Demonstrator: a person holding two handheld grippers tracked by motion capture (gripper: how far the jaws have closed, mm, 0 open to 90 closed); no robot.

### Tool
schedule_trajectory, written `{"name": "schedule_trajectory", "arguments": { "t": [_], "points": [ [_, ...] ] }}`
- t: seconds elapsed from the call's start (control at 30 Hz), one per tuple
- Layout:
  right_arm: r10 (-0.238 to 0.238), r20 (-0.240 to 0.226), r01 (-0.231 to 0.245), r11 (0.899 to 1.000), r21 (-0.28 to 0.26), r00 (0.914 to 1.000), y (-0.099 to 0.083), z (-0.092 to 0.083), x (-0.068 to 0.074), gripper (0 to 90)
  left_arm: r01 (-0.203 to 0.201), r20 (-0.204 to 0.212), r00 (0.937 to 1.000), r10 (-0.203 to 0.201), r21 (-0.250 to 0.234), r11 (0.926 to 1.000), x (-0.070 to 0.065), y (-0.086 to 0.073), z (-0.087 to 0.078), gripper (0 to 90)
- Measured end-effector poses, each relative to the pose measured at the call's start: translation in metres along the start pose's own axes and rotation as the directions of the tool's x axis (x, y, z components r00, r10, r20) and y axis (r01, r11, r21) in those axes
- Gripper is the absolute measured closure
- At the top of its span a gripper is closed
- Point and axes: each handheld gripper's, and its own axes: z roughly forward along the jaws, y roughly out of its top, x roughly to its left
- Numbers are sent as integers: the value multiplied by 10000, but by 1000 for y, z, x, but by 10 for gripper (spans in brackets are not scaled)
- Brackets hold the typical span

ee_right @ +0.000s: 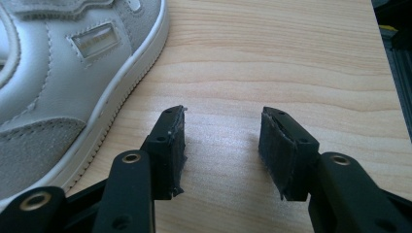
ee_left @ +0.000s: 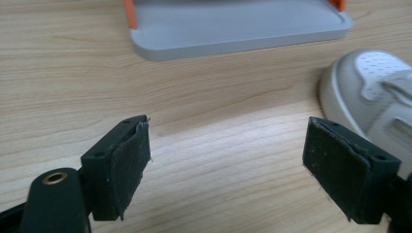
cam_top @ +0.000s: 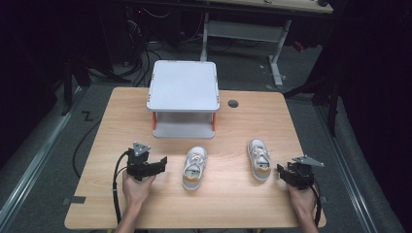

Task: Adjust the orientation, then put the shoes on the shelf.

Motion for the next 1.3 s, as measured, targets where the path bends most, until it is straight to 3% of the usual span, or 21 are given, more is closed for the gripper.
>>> {"name": "schedule_trajectory", "arguments": {
  "t": [0.17,0.33,0.5,0.6,0.77,0.8,0.93,1.0,1.07,1.3],
  "points": [
    [-43,-132,38,9992,-391,9999,1,-11,1,531,75,-359,9993,-69,168,9998,8,-3,8,189],
    [135,-588,-175,9975,-688,9982,3,-24,0,546,20,-766,9971,10,391,9992,11,-5,17,194],
    [162,-901,-256,9942,-1046,9958,8,-37,2,547,43,-920,9958,7,551,9985,13,-7,23,199],
    [145,-1300,-343,9878,-1519,9914,16,-50,5,551,-214,-1073,9938,291,722,9972,14,-8,28,203],
    [-126,-1706,-145,9875,-1570,9853,26,-57,13,551,-480,-1285,9901,561,651,9967,11,-10,29,208],
    [-490,-1872,208,9886,-1494,9811,33,-56,20,551,-495,-1293,9899,576,645,9967,11,-10,29,214],
    [-852,-1935,600,9893,-1328,9774,42,-52,29,546,-427,-1297,9903,505,626,9971,11,-11,29,224],
    [-1151,-1904,977,9903,-986,9749,50,-40,37,533,-446,-1329,9898,523,603,9972,11,-11,29,224],
    [-1214,-1869,1065,9904,-877,9748,52,-37,39,530,-435,-1327,9898,512,600,9972,11,-11,29,224],
    [-1351,-1489,1405,9897,263,9796,57,-8,43,513,-445,-1320,9899,521,600,9972,11,-11,29,223]
  ]
}}
